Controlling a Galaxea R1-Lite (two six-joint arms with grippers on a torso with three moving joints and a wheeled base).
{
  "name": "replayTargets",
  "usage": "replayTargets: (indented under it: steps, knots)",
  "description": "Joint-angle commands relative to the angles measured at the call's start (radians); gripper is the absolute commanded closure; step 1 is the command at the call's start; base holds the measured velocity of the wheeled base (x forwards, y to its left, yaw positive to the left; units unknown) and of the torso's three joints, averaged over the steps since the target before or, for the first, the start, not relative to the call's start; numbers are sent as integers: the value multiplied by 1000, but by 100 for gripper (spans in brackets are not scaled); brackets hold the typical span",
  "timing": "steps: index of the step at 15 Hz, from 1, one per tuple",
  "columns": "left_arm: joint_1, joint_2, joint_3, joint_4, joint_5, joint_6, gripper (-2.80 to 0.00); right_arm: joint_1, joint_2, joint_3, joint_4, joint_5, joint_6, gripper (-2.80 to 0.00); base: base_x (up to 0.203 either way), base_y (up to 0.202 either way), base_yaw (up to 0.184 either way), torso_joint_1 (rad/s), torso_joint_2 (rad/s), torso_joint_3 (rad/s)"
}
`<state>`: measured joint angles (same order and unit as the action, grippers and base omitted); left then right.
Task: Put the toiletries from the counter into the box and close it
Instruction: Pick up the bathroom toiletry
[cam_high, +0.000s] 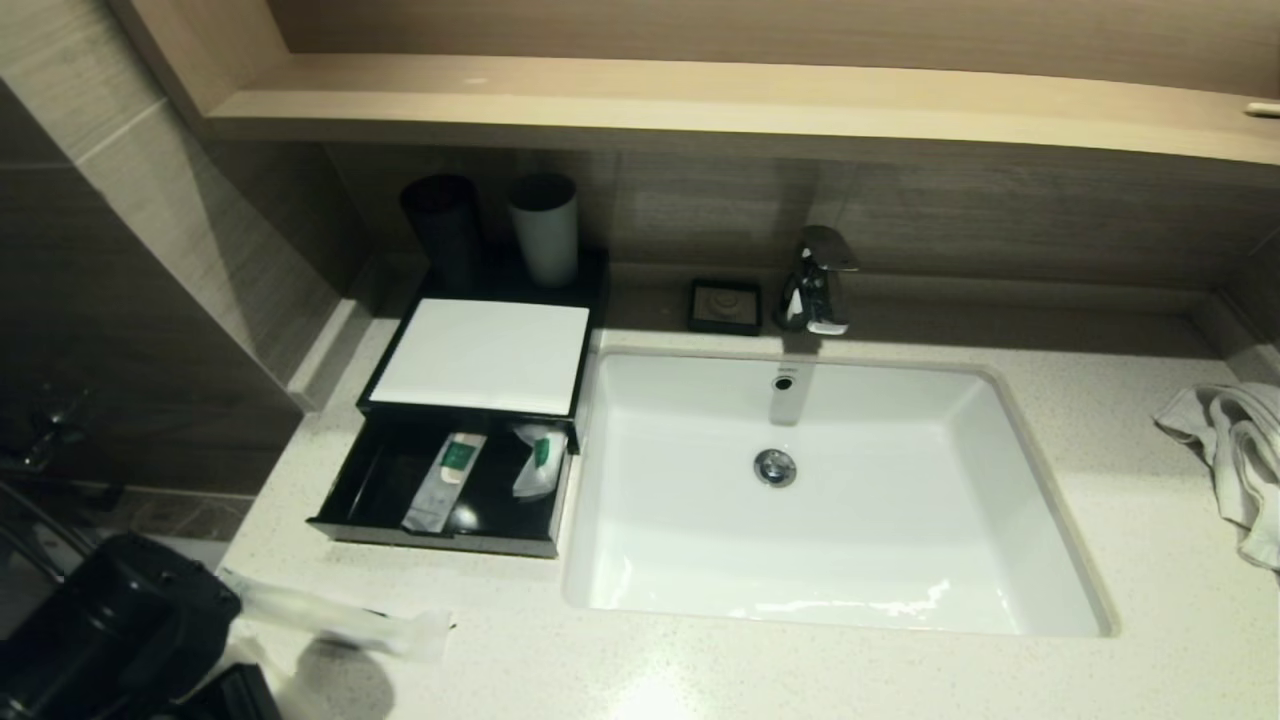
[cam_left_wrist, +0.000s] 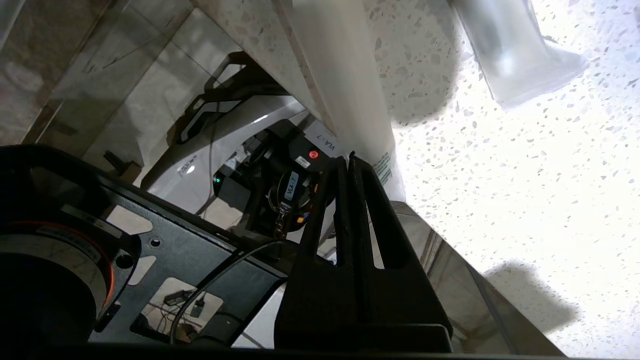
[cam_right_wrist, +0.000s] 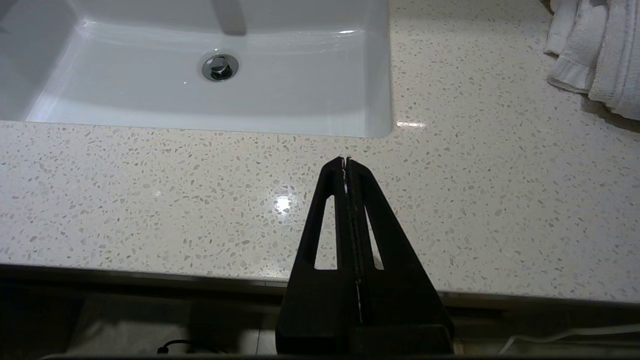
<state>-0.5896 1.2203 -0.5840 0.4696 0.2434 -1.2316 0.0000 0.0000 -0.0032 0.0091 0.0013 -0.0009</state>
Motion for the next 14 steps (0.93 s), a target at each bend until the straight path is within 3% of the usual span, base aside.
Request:
replayTargets:
  steps: [1, 4, 7, 9, 12, 14]
  knots:
    - [-20, 5, 0, 15, 2, -24, 0, 0, 0, 0, 0, 0, -1, 0, 0, 0, 0, 0, 0, 0]
    - [-50, 10, 1, 38, 2, -86, 0, -1, 0, 0, 0, 0, -1, 0, 0, 0, 0, 0, 0, 0]
    - [-52, 35, 2, 40, 11, -101, 0, 0, 0, 0, 0, 0, -1, 0, 0, 0, 0, 0, 0, 0]
    - [-85, 69, 11, 35, 64, -111, 0, -1, 0, 0, 0, 0, -1, 0, 0, 0, 0, 0, 0, 0]
    - [-143, 139, 15, 26, 139, -202, 0, 0, 0, 0, 0, 0, -1, 0, 0, 0, 0, 0, 0, 0]
    - [-153, 142, 6, 26, 145, -212, 0, 0, 0, 0, 0, 0, -1, 0, 0, 0, 0, 0, 0, 0]
